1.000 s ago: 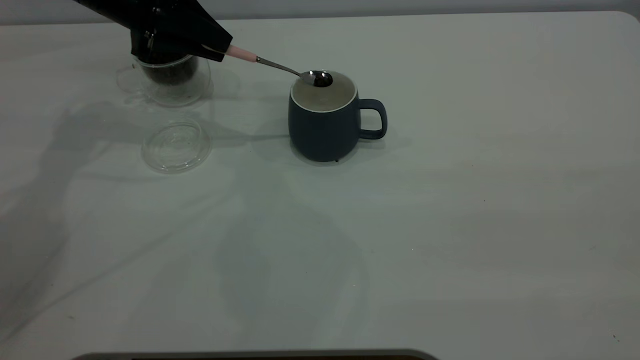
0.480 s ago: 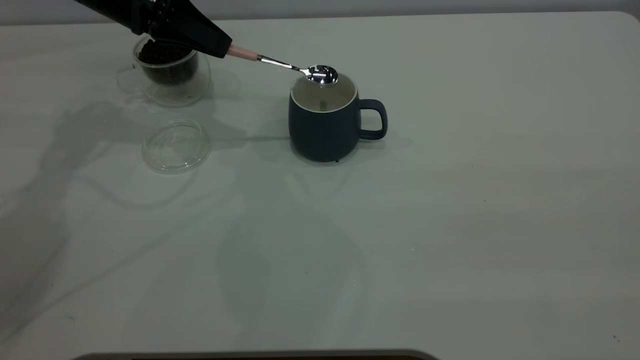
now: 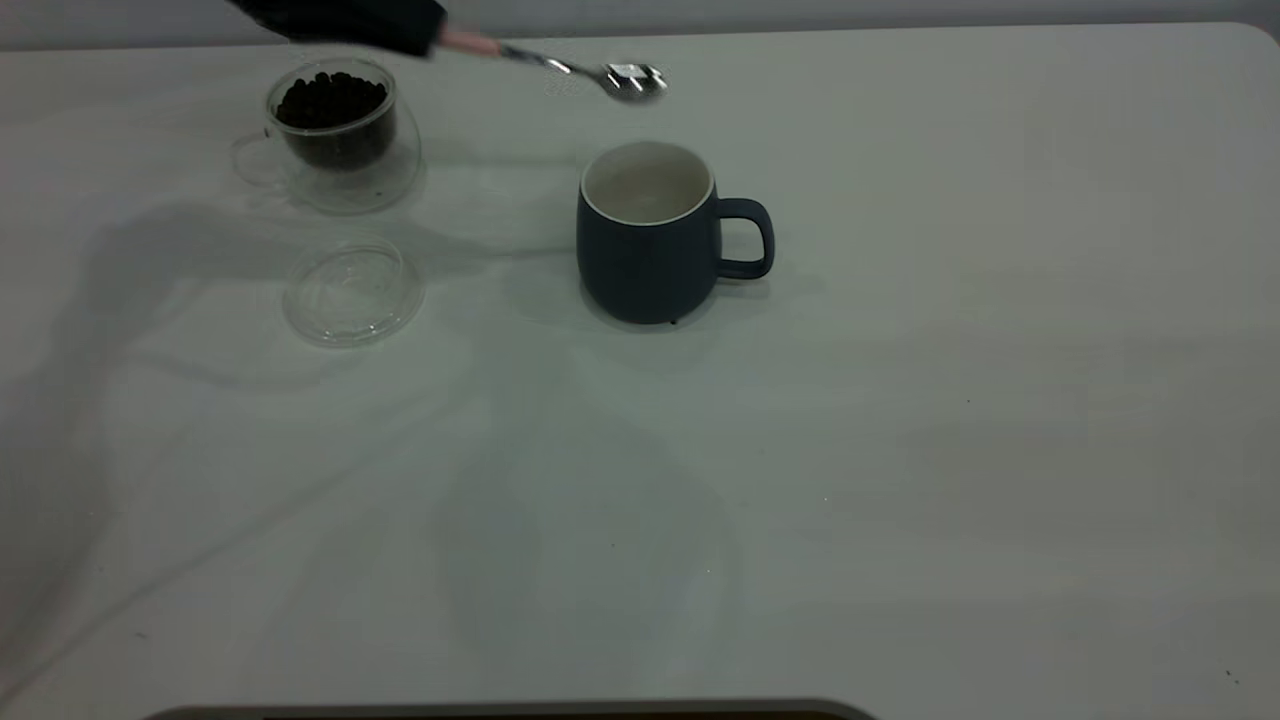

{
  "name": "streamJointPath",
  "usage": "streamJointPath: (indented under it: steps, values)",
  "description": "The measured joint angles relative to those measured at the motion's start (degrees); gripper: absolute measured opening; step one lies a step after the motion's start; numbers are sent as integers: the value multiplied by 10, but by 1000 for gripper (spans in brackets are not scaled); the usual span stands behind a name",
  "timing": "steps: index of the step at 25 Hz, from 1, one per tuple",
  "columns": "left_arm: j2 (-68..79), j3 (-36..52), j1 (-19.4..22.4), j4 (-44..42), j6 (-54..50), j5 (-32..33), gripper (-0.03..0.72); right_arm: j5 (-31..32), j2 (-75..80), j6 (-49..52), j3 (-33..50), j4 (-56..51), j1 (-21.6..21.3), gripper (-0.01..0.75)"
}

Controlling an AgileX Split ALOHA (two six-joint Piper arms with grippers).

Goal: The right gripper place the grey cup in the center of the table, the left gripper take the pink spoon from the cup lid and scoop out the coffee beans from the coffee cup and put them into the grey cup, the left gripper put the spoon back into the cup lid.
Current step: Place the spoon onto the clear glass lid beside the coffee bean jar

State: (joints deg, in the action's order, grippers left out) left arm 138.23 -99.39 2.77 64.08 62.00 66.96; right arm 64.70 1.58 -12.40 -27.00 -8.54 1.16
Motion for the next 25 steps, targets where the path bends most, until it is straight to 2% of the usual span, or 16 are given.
streamJointPath:
  steps: [5, 10, 17, 20, 25]
  values:
    - [-57, 19, 73, -47, -82, -1, 127, 0, 0, 0, 0, 0, 0, 588]
    - [-106, 101, 140, -71, -65, 1, 127, 0, 0, 0, 0, 0, 0, 588]
    - [-93, 153, 232, -120, -82, -1, 127, 0, 0, 0, 0, 0, 0, 588]
    - [-76, 164, 247, -124, -82, -1, 127, 0, 0, 0, 0, 0, 0, 588]
    - [-28, 165, 249, -121, -78, -1, 127, 0, 0, 0, 0, 0, 0, 588]
